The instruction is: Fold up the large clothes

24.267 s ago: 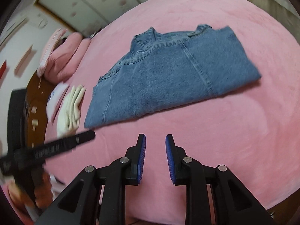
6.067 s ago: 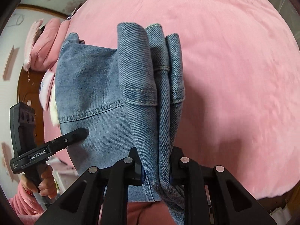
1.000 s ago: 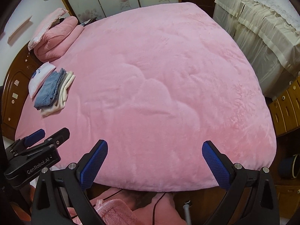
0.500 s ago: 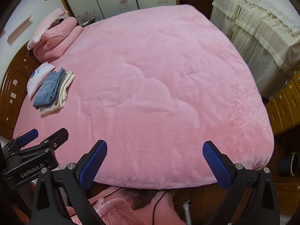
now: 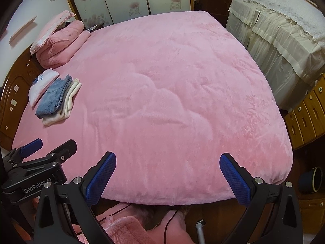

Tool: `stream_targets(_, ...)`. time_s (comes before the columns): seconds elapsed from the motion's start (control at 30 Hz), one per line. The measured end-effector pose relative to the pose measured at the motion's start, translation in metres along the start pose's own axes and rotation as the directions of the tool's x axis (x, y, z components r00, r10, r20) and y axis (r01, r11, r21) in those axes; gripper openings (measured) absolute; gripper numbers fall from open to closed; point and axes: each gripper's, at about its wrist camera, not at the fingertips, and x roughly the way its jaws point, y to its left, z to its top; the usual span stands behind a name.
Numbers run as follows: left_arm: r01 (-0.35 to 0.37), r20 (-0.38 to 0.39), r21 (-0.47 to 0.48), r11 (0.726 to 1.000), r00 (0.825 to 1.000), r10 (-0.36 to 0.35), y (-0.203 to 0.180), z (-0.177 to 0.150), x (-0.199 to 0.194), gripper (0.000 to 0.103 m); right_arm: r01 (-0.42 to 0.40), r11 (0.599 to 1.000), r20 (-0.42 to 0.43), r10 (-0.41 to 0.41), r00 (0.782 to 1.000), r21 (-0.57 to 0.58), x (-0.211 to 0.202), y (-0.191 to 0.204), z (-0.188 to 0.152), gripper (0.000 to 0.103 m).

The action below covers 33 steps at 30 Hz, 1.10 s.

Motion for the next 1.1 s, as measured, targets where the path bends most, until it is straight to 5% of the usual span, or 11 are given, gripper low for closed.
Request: stream_targets(1.1,-0.018,0.021,-0.014,1.000,1.000,0.018,-0.006,-0.012,-0.014,0.103,-0.007,0.998,-0.005,0.007,1.000,-0.064,-0.003,-0.008,-0.011,0.103)
